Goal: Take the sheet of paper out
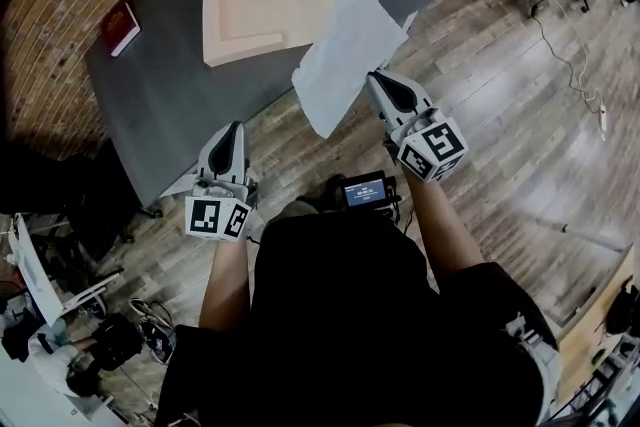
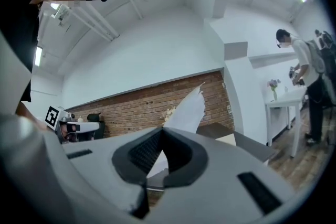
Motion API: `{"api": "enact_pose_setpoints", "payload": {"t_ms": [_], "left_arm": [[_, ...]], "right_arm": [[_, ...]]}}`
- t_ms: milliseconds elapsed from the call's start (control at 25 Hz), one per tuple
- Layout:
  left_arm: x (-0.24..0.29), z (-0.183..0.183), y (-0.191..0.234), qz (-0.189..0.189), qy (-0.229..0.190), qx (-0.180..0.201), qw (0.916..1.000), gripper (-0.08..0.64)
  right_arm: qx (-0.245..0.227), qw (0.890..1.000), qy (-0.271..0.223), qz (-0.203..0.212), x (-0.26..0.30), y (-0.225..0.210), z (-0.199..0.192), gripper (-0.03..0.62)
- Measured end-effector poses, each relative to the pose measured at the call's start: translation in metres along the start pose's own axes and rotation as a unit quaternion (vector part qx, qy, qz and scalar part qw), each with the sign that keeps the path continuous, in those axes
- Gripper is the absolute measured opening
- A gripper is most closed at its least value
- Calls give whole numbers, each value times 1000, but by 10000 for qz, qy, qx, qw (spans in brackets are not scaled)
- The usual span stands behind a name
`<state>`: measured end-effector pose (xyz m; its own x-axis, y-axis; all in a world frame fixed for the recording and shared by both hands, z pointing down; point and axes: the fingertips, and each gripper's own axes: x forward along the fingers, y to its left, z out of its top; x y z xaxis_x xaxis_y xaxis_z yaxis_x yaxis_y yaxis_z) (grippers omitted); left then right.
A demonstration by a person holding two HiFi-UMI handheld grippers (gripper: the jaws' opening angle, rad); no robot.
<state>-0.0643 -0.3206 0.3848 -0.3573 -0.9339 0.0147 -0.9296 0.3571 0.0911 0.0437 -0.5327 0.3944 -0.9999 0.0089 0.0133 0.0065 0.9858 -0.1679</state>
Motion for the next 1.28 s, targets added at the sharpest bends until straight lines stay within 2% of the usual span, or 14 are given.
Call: {"api": "enact_pose_setpoints", "payload": {"t_ms": [440,680,880,1080,1280], "left_arm": [[-65,-10,-5,-404,-43,-222,9989,-5],[-124,-17,6,-416,-119,-353,9984,-5],[-177,-31,4,-483,-101,-411,9979,-5],[-218,-52,-5,-637,13,-551,9964,-5],[-238,-60,-19,-661,28,-594,9960,-5]], "right_arm": [[-235,9989,170,-377,-35,78,-26,2],[-41,9987,296,-406,-48,138,-47,2],[-96,9980,350,-523,-71,186,-65,2],[-53,9963,325,-793,-102,213,-78,2],[42,9965,329,-773,-127,228,-85,2]]}}
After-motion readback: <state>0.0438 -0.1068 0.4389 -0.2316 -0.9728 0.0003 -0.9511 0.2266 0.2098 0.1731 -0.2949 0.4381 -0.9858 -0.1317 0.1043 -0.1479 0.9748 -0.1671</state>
